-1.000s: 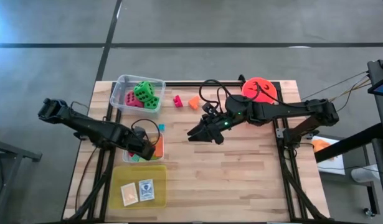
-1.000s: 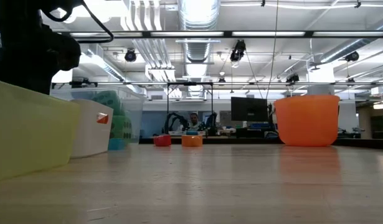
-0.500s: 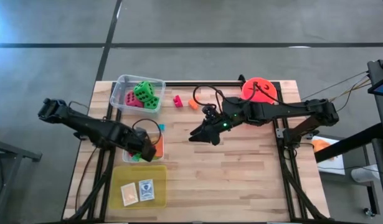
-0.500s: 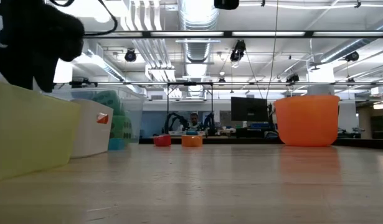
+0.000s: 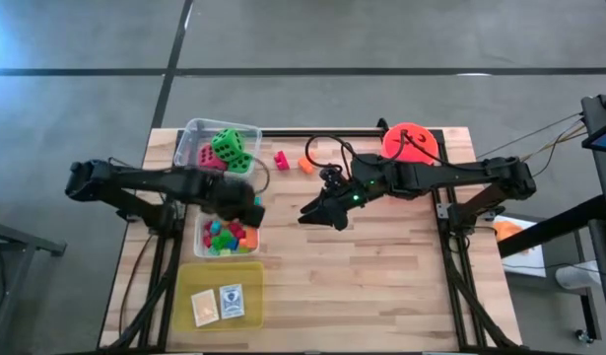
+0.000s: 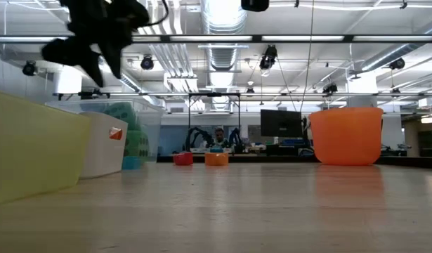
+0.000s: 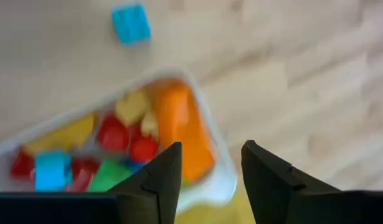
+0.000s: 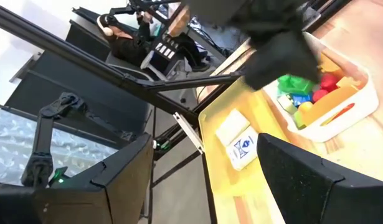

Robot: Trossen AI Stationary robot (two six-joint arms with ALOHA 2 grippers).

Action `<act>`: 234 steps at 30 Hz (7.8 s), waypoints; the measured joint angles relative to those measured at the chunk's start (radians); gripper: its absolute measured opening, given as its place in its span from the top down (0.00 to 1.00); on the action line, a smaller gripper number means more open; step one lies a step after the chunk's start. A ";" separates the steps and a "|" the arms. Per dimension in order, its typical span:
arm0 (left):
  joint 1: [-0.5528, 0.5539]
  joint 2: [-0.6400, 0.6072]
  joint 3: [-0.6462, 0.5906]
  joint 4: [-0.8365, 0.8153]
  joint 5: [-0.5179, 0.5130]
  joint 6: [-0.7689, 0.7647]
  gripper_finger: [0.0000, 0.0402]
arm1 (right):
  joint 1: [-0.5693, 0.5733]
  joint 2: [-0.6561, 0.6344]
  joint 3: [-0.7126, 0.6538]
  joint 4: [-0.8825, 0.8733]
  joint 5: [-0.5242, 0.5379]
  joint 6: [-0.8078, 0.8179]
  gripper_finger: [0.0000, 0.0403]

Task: Pick & Place Toys
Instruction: Put the blue game piece into the white bin

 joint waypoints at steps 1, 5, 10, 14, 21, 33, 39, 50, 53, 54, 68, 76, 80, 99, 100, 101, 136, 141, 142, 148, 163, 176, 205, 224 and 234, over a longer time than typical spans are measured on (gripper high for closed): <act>0.032 0.012 0.008 0.012 0.000 0.021 0.62 | 0.002 0.000 0.000 0.000 0.000 0.001 0.30; 0.126 0.041 0.011 0.052 -0.002 0.056 0.62 | 0.015 0.000 0.000 0.000 0.000 0.001 0.30; 0.166 0.060 -0.033 0.120 0.003 0.081 0.62 | 0.027 0.000 0.000 0.001 0.001 0.001 0.30; 0.181 0.062 -0.048 0.166 -0.029 0.160 0.62 | 0.031 0.000 0.000 0.002 0.003 -0.010 0.30; 0.226 0.062 -0.047 0.157 -0.112 0.220 0.62 | 0.031 0.000 0.000 0.003 0.003 -0.015 0.30; 0.394 0.062 -0.047 0.159 -0.172 0.292 0.62 | 0.031 0.000 0.000 0.003 0.002 -0.019 0.30; 0.447 0.062 -0.047 0.161 -0.158 0.339 0.62 | 0.031 -0.001 0.000 0.003 0.001 -0.019 0.30; 0.398 0.062 -0.047 0.161 -0.032 0.251 0.62 | 0.031 -0.001 0.000 0.003 0.001 -0.019 0.30; 0.381 0.062 -0.049 0.163 -0.036 0.242 0.62 | 0.031 -0.001 0.000 0.003 0.001 -0.019 0.30; 0.376 0.062 -0.055 0.176 -0.036 0.238 0.62 | 0.031 -0.001 0.000 0.003 0.001 -0.022 0.30; 0.301 0.062 -0.246 0.407 -0.017 0.054 0.36 | 0.032 -0.001 0.000 0.003 0.001 -0.034 0.30; 0.299 0.062 -0.309 0.459 -0.019 0.027 0.34 | 0.032 -0.001 0.000 0.003 0.000 -0.034 0.30; 0.298 0.062 -0.327 0.479 -0.029 0.024 0.34 | 0.032 -0.001 0.000 0.003 0.000 -0.038 0.30; 0.287 0.309 -0.265 0.498 -0.010 0.156 0.34 | 0.038 -0.006 0.000 0.000 -0.008 -0.035 0.30; 0.287 0.311 -0.265 0.498 -0.010 0.155 0.34 | 0.039 -0.007 0.000 0.000 -0.008 -0.034 0.30; 0.287 0.316 -0.265 0.496 -0.011 0.151 0.34 | 0.039 -0.008 0.000 0.000 -0.008 -0.034 0.30; 0.289 0.322 -0.270 0.478 -0.048 0.052 0.53 | 0.051 -0.012 0.000 0.000 -0.012 -0.041 0.30; 0.289 0.322 -0.270 0.478 -0.047 0.057 0.60 | 0.051 -0.012 0.000 0.000 -0.011 -0.041 0.30; 0.289 0.322 -0.270 0.477 -0.047 0.060 0.62 | 0.051 -0.012 0.000 0.000 -0.011 -0.042 0.30; 0.289 0.321 -0.270 0.476 -0.038 0.062 0.69 | 0.051 -0.012 0.000 0.000 -0.011 -0.045 0.30; 0.289 0.317 -0.269 0.487 -0.027 0.106 0.70 | 0.051 -0.012 0.000 0.000 -0.011 -0.049 0.30; 0.287 0.307 -0.269 0.557 -0.030 0.175 0.71 | 0.051 -0.013 0.000 0.000 -0.024 -0.053 0.30; 0.191 -0.118 -0.269 0.534 0.294 0.431 0.71 | 0.050 -0.032 0.000 -0.001 -0.054 -0.081 0.30; -0.273 -0.167 -0.195 0.069 0.137 0.212 0.71 | 0.050 -0.055 0.001 -0.010 -0.056 -0.098 0.30; -0.273 -0.150 -0.162 -0.090 -0.004 -0.038 0.71 | 0.050 -0.055 0.001 -0.010 -0.054 -0.095 0.30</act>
